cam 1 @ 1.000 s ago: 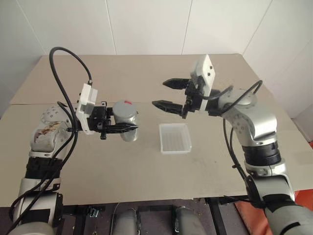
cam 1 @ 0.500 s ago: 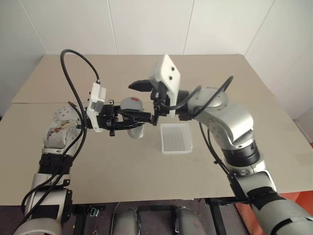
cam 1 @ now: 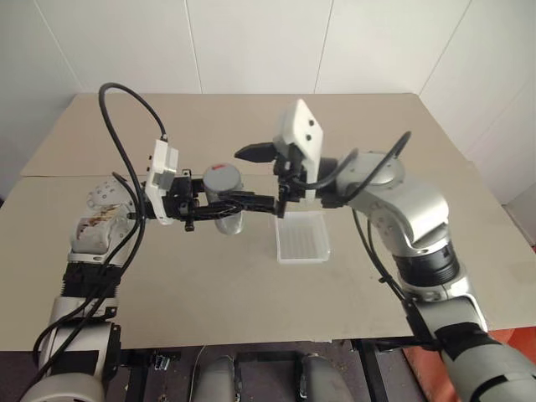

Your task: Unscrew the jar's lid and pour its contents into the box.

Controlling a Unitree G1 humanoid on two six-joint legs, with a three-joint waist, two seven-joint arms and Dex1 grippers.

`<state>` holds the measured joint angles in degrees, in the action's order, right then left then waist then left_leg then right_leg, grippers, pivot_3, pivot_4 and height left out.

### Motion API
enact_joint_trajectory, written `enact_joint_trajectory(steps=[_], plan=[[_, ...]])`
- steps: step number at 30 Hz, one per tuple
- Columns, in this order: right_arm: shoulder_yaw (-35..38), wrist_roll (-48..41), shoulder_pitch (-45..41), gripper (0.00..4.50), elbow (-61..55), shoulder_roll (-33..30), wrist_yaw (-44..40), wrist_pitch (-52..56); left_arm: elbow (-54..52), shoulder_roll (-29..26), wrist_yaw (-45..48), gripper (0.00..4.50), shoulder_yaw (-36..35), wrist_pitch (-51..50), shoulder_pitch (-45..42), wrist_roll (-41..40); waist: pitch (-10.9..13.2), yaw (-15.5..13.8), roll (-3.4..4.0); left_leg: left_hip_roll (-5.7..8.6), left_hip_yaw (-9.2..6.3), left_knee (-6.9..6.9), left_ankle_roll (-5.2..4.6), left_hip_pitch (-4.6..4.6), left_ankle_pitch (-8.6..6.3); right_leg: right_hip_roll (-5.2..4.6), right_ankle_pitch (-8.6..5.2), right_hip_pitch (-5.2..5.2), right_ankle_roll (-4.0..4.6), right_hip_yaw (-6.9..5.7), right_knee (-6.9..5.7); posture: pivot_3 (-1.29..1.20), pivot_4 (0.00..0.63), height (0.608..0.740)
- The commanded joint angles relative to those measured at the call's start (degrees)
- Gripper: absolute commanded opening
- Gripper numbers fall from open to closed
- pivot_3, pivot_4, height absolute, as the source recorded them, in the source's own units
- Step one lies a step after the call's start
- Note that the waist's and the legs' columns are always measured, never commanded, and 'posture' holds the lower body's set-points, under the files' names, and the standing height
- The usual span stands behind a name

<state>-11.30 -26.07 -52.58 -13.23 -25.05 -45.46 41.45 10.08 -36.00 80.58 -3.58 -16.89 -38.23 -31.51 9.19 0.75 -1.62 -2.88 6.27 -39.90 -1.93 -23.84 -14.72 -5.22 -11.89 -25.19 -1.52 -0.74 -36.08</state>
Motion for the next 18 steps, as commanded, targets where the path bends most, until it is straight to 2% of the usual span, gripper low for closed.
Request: enact_joint_trajectory(steps=[1,10,18], plan=[[4.3,-0.8,-0.1,4.47,-1.8,-1.4,0.2,-0.8,-2.0,-0.2,1.3,1.98,-0.4,1.0,-0.3,-0.9,0.0,-0.1,0.0,0.0,0.0,0.0,0.0,0.0,0.0,-0.01,0.0,0.0,0.0,0.0,0.0,0.0,0.15,0.74],[3.8,-4.0,2.4,4.47,-7.1,-2.8,-5.1,0.2,-0.9,0.8,1.3,1.98,-0.1,1.7,-0.8,-0.2,0.0,0.0,0.0,-0.01,-0.01,0.01,0.0,0.01,0.0,0.01,0.0,-0.01,0.0,0.01,0.01,0.0,0.15,0.74],[1.0,-4.0,-1.7,4.47,-5.7,3.1,0.0,4.1,-0.5,2.0,1.3,1.98,0.5,2.5,-1.3,0.4,0.0,0.0,0.0,-0.01,-0.01,0.0,0.01,0.01,0.0,0.01,0.0,-0.02,0.0,0.0,-0.01,0.0,0.15,0.74]])
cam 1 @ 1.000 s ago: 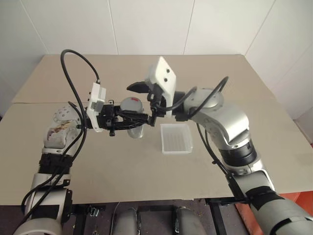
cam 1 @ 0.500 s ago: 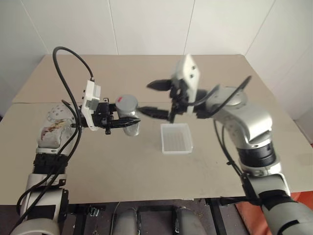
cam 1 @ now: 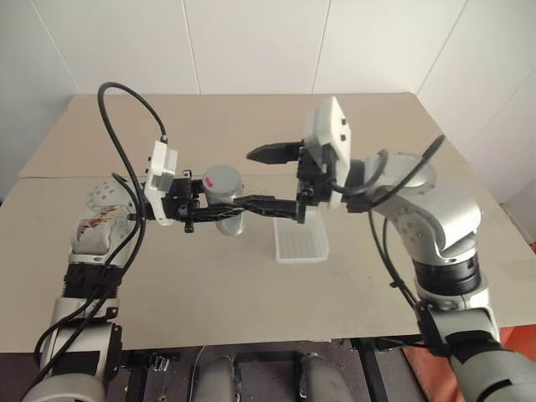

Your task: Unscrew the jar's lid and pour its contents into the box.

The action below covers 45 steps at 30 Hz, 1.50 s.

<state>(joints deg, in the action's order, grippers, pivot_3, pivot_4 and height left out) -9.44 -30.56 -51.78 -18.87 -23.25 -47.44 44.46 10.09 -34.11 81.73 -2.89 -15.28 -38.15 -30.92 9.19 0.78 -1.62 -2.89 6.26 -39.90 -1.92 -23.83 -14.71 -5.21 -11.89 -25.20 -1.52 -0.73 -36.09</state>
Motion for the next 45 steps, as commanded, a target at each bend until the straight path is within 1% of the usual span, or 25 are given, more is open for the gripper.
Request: enact_joint_trajectory(steps=[1,11,14,17,18,21,24,26,28,29,32,35,36,38,41,45], plan=[[-1.5,1.0,-2.9,4.47,0.4,1.8,2.6,1.3,-0.6,0.2,0.1,1.98,-0.1,0.9,-1.4,-0.2,0.0,0.0,0.0,0.0,0.0,0.0,0.0,0.0,0.0,0.0,0.0,0.0,0.0,0.0,-0.01,0.0,0.15,0.74],[-4.0,3.1,-4.9,4.47,4.3,3.9,3.7,2.4,-1.0,-0.1,0.1,1.98,-0.3,0.8,-1.3,-0.3,0.0,-0.1,0.0,0.01,0.0,0.0,-0.01,-0.01,0.0,-0.01,0.0,0.02,0.0,-0.01,-0.02,0.0,0.15,0.74],[-3.7,3.0,-5.2,3.86,4.8,4.4,3.8,2.4,-1.2,-0.4,0.0,1.98,-0.5,0.8,-1.0,-0.3,0.0,0.0,0.0,0.0,0.0,0.0,-0.01,-0.01,0.0,-0.01,0.0,0.01,0.0,-0.01,-0.02,0.0,0.15,0.74],[-3.8,2.8,-5.3,2.88,4.9,4.2,3.1,2.8,-1.5,-0.6,-0.2,1.98,-0.6,0.7,-0.7,-0.4,0.0,0.0,0.0,0.0,0.0,0.0,-0.01,-0.01,0.0,0.0,0.0,0.01,0.0,-0.01,-0.02,0.0,0.15,0.74],[-3.9,2.7,-5.3,2.73,4.9,4.0,2.7,3.0,-1.6,-0.6,-0.3,1.98,-0.6,0.7,-0.7,-0.5,0.0,-0.1,0.0,0.0,0.0,0.0,-0.01,-0.01,0.0,-0.01,0.0,0.01,0.0,-0.01,-0.02,0.0,0.15,0.74],[-3.8,1.9,-5.2,2.73,5.1,4.5,2.7,4.1,-1.6,-0.7,-0.3,1.98,-0.6,0.7,-0.7,-0.5,0.0,-0.1,0.0,0.01,0.0,0.0,-0.01,-0.01,-0.01,-0.01,0.0,0.02,0.0,-0.01,-0.02,0.0,0.15,0.74],[0.7,-1.4,-6.8,2.73,7.0,6.6,5.1,7.7,-1.2,-0.7,0.0,1.98,-0.5,0.8,-0.9,-0.4,0.0,0.0,0.0,0.0,-0.01,0.0,0.0,-0.01,0.0,0.0,0.0,0.02,0.0,-0.02,-0.03,0.0,0.15,0.74],[7.6,-6.7,-9.3,2.73,10.2,8.1,7.1,11.9,-0.8,-0.7,0.4,1.98,-0.1,1.1,-0.9,0.0,0.0,0.0,0.0,0.0,0.0,0.0,0.0,-0.01,0.0,-0.01,0.0,0.02,0.0,-0.01,-0.04,0.0,0.15,0.74],[13.0,-10.8,-11.2,2.73,12.7,7.8,8.4,15.0,-0.3,-0.7,0.6,1.98,0.5,2.1,-1.0,1.0,0.0,-0.1,0.0,0.0,0.0,0.0,0.0,-0.01,0.0,-0.01,0.01,0.01,0.0,-0.01,-0.05,0.0,0.15,0.74],[14.2,-10.3,-10.9,2.73,12.8,6.3,9.0,14.7,0.2,-0.6,0.6,1.98,0.8,3.1,-0.9,1.8,0.0,-0.3,0.0,0.0,0.0,0.01,0.0,-0.01,0.0,-0.01,0.01,0.01,0.01,-0.02,-0.05,0.0,0.15,0.74],[13.2,-3.6,-4.9,2.73,10.0,-0.7,10.0,9.3,1.2,0.3,-0.5,1.98,1.3,4.9,-1.1,3.2,0.0,-1.0,-0.01,0.02,-0.01,0.03,-0.06,-0.02,-0.04,-0.05,0.0,0.1,0.0,-0.09,0.07,0.0,0.15,0.74],[10.4,5.7,6.7,2.73,6.9,-8.4,10.4,0.0,2.1,2.2,-3.6,1.98,1.8,7.5,-1.6,5.4,0.0,-1.5,-0.02,0.07,0.01,-0.01,-0.14,-0.03,-0.09,-0.08,0.01,0.16,-0.03,-0.07,0.17,0.0,0.15,0.74],[9.9,7.4,9.3,2.73,6.4,-10.0,10.4,-1.9,2.3,2.7,-4.4,1.98,2.0,8.2,-1.7,6.0,0.0,-1.6,-0.03,0.1,0.0,-0.01,-0.15,-0.06,-0.09,-0.11,0.02,0.15,-0.07,-0.08,0.19,0.0,0.15,0.74],[9.6,11.9,18.5,2.73,7.0,-14.5,9.8,-7.2,3.3,4.7,-8.2,1.98,2.6,11.6,-2.3,9.0,0.0,-1.5,-0.02,0.12,0.02,-0.03,-0.14,-0.15,-0.09,-0.11,0.02,0.05,-0.11,-0.02,0.21,0.0,0.15,0.74],[9.6,15.7,27.2,2.73,8.9,-17.5,9.6,-12.2,5.7,6.9,-13.3,1.98,3.7,17.0,-3.4,14.0,0.0,-1.2,-0.02,0.12,0.02,-0.04,-0.11,-0.15,-0.07,-0.08,0.02,-0.01,-0.12,0.02,0.25,0.0,0.15,0.74],[9.1,17.7,31.9,2.73,11.2,-17.8,9.5,-14.1,9.3,9.6,-19.6,1.98,4.8,23.4,-5.5,19.1,0.0,-0.2,-0.03,0.13,0.04,-0.03,-0.06,0.07,-0.03,-0.05,0.02,0.07,-0.11,0.14,0.23,0.0,0.15,0.74]])
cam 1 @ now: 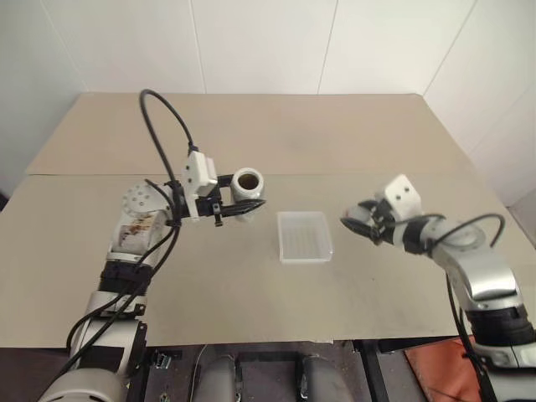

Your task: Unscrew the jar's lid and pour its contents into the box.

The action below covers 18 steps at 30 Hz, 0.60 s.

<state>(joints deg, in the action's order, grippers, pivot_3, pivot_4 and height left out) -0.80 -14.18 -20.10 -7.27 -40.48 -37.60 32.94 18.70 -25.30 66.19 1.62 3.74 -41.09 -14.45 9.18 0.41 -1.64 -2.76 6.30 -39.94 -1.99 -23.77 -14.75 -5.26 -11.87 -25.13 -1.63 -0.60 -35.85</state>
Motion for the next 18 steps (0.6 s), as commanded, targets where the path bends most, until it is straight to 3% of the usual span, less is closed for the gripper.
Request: enact_joint_trajectory(steps=[1,6,9,13,18], plan=[[0.0,2.1,0.9,3.08,0.1,-0.8,-0.5,-3.0,1.9,1.3,-5.8,1.98,0.7,6.8,-3.3,4.5,0.0,0.3,0.0,0.0,-0.02,0.0,0.01,0.0,0.01,0.0,0.01,0.0,0.01,-0.01,-0.01,0.0,0.15,0.74],[0.4,2.1,1.0,4.47,-0.3,-2.9,-3.6,-0.9,9.4,1.3,-14.2,1.98,4.8,23.3,-6.6,16.3,0.0,0.1,0.0,0.01,-0.02,0.0,0.01,0.02,0.01,-0.01,0.02,0.02,0.0,0.01,0.01,0.0,0.15,0.74],[5.1,-6.2,-2.1,4.47,-4.3,-5.2,-8.5,7.3,15.7,-0.3,-26.5,1.98,8.7,37.5,-10.6,29.9,0.0,-0.1,-0.01,0.02,-0.01,0.0,-0.04,-0.02,-0.02,-0.02,0.03,0.02,-0.02,0.01,0.1,0.0,0.15,0.74],[10.3,-22.1,-7.8,4.47,-10.1,-10.5,-18.6,19.9,21.0,-4.6,-53.2,1.98,17.9,51.7,-19.4,56.4,0.0,-0.8,-0.04,0.03,-0.03,-0.01,-0.07,-0.07,-0.04,-0.04,0.09,-0.02,-0.05,0.02,0.13,0.0,0.15,0.74],[7.9,-28.1,-12.1,4.47,-12.5,-14.4,-24.8,23.2,23.2,-7.2,-92.0,1.98,37.2,46.7,-30.4,89.0,0.0,-1.8,-0.04,0.0,-0.1,0.03,-0.17,-0.07,-0.11,-0.08,0.1,0.12,-0.08,-0.14,0.13,0.0,0.15,0.74]])
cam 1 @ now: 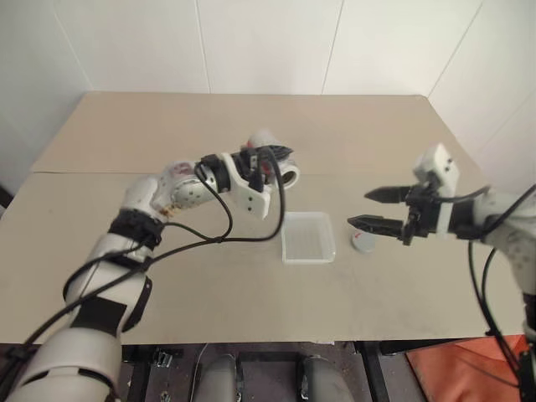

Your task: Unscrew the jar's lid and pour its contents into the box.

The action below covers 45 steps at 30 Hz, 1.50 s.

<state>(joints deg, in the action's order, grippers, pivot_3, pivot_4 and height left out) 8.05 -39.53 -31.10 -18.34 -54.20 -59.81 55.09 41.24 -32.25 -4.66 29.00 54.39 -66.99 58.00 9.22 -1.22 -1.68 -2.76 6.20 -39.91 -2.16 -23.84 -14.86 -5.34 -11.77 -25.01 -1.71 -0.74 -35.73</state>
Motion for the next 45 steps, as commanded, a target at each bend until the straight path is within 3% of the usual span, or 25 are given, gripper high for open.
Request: enact_joint_trajectory(steps=[1,4,8,15,22,25,30,34,37,41,45], plan=[[-1.6,-2.5,-2.0,4.47,-1.4,-0.5,-2.4,0.6,1.6,0.2,-27.4,1.98,14.4,-7.1,-6.9,22.3,0.0,-0.3,0.0,0.04,0.05,-0.01,-0.03,0.0,-0.02,-0.05,0.0,0.0,-0.03,0.03,0.0,0.0,0.15,0.74],[-2.9,-2.4,-4.2,4.47,-0.6,0.1,-1.3,0.7,6.3,2.2,-38.7,1.98,22.4,-13.4,-11.5,30.6,0.0,-0.3,0.0,0.09,0.12,-0.18,-0.08,-0.17,-0.04,-0.1,0.03,-0.16,-0.11,0.07,-0.04,0.0,0.15,0.74],[-2.6,-3.3,-5.6,4.47,-0.2,0.7,0.0,1.4,11.2,6.0,-45.1,1.98,27.0,-19.7,-14.7,33.7,0.0,-0.4,0.0,0.04,0.11,-0.26,-0.07,-0.45,-0.04,-0.06,0.03,-0.4,-0.11,-0.01,-0.19,0.0,0.15,0.74],[-1.0,-5.6,-5.4,4.47,-1.9,1.7,2.7,2.5,11.1,8.4,-46.3,1.98,30.7,-24.2,-14.4,34.1,0.0,-0.4,-0.01,0.04,0.12,-0.29,-0.08,-0.48,-0.04,-0.07,0.02,-0.4,-0.12,-0.01,-0.19,0.0,0.15,0.74],[-0.3,-6.5,-4.0,4.47,-2.8,1.7,4.4,2.4,12.1,6.9,-42.6,1.98,28.1,-22.6,-13.3,27.9,0.0,-0.4,-0.01,0.03,0.12,-0.35,-0.07,-0.45,-0.04,-0.08,0.02,-0.39,-0.12,0.01,-0.2,0.0,0.15,0.74],[0.1,-7.2,-3.6,4.47,-2.8,1.8,4.8,2.1,13.4,5.2,-36.1,1.98,21.9,-16.4,-11.0,16.7,0.0,-0.2,-0.01,0.02,0.12,-0.35,-0.07,-0.45,-0.04,-0.08,0.03,-0.4,-0.12,0.02,-0.27,0.0,0.15,0.74],[-1.0,-5.6,-2.7,4.47,-3.4,2.9,5.1,-1.8,13.9,4.9,-8.6,1.98,4.5,-6.0,-2.0,-17.3,0.0,0.4,0.02,-0.05,0.13,-0.4,-0.05,-0.42,-0.02,-0.09,0.03,-0.37,-0.11,-0.02,-0.29,0.0,0.15,0.74],[-2.6,-2.8,-1.9,4.47,-2.9,3.7,4.0,-6.7,-2.3,7.4,22.1,1.98,-9.0,-22.9,10.1,-52.2,0.0,0.5,0.03,-0.06,0.14,-0.55,0.07,-0.45,0.05,-0.1,0.03,-0.33,-0.11,-0.03,-0.35,0.0,0.15,0.74],[-2.9,-1.8,-1.6,4.47,-2.4,3.8,3.0,-8.7,-16.8,7.5,33.0,1.98,-16.3,-42.5,17.6,-68.6,0.0,0.8,0.03,-0.07,0.11,-0.75,0.23,-0.48,0.14,-0.08,0.02,-0.28,-0.13,0.0,-0.35,0.0,0.15,0.74],[-3.3,-0.9,-1.5,4.47,-1.9,3.8,2.2,-9.9,-29.8,6.7,35.2,1.98,-23.3,-60.0,26.3,-78.9,0.0,1.1,0.04,-0.07,-0.01,-0.82,-0.08,-0.38,-0.05,-0.03,0.03,-0.15,-0.17,0.04,-0.35,0.0,0.15,0.74],[-3.5,-0.4,-1.4,4.47,-1.9,4.1,2.3,-10.1,-33.5,7.1,35.1,1.98,-26.1,-62.3,33.8,-78.4,0.0,1.1,0.05,-0.05,-0.05,-0.82,-0.09,-0.24,-0.05,-0.01,0.03,-0.06,-0.16,0.06,-0.29,0.0,0.15,0.74]])
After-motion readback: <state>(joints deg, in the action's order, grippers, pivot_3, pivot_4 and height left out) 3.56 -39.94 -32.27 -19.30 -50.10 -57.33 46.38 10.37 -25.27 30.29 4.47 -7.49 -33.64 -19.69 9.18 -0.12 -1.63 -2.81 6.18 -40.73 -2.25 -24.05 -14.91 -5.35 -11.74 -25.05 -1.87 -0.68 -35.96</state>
